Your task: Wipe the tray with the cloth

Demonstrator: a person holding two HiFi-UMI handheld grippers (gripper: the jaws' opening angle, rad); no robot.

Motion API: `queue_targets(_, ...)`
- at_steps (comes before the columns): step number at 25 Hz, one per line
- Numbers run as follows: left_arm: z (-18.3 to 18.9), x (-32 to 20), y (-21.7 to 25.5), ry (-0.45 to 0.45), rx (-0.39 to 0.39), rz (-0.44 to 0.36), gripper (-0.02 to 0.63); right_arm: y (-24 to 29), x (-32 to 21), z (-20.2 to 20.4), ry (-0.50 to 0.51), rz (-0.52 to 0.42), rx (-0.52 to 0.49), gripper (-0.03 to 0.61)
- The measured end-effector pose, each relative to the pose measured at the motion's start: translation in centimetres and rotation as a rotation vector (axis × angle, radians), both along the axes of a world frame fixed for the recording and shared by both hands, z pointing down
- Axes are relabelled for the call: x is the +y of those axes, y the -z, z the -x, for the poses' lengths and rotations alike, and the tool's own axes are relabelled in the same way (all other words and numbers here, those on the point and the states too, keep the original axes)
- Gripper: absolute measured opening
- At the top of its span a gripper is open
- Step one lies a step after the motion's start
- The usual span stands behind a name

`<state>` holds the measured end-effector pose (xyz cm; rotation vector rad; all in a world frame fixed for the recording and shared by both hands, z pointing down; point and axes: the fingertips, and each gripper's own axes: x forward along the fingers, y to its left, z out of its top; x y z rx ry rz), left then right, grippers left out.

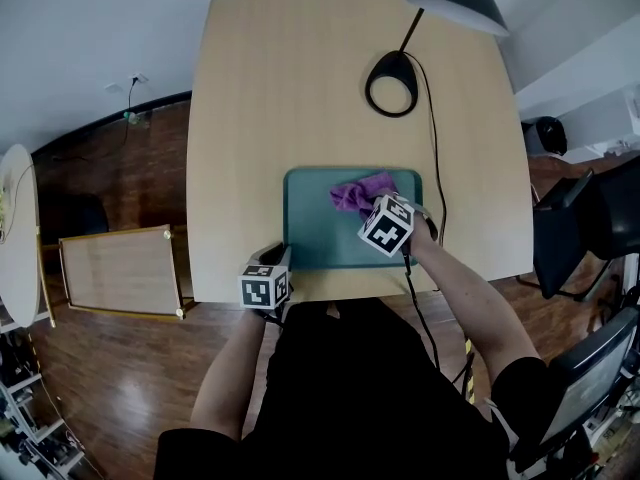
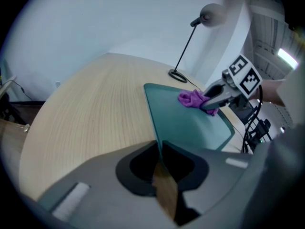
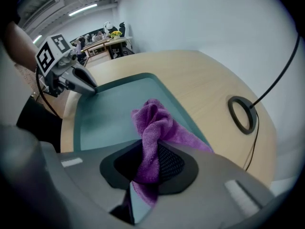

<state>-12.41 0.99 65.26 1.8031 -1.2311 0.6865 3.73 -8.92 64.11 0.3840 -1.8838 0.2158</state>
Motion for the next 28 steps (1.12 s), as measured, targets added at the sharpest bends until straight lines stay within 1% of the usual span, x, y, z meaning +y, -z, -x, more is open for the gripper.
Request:
queue_targets(5, 0.5, -0.1, -0.1, 0.001, -0.003, -0.011, 0.057, -0.3, 6.5, -1.2, -0.014, 0.057, -0.031, 0.078)
queue_targets(9, 0.4, -0.1, -0.2, 0.0, -0.007, -0.008, 0.057, -0.6, 11.4, -2.3, 0.008, 0.109, -0.039, 0.078)
queue_targets(13, 0.3, -0.1, -0.2, -0.007, -0.017, -0.01, 0.057, -0.4, 12.8, -2.7, 0.023, 0.104, -0.039, 0.077)
queue_targets(16, 0.2, -0.1, -0.1, -0.006, -0.024, -0.012, 0.057, -0.5, 11.8, -3.1, 0.016, 0.088, -0.04, 0.077)
queue_targets(18, 0.2, 0.0, 0.0, -0.005, -0.026, -0.013, 0.057, -0.4, 10.1, -3.5, -0.021, 0.08, -0.046, 0.077)
queue_targets(23, 0.4, 0.0, 0.1, -0.007, -0.029, -0.016, 0.057, -0.2, 3.2, -6.1, -0.137, 0.02, -0.022, 0.078)
queue_targets(26, 0.3, 0.1, 0.1, -0.008, -0.029, -0.017, 0.057, -0.5, -0.8, -7.6, -0.212, 0.015, -0.026, 0.078)
queue_targets(28, 0.4, 0.1, 0.1, -0.008, -0.028, -0.015, 0.057, -0.5, -3.6, -8.2, -0.242, -0.002, -0.023, 0.078)
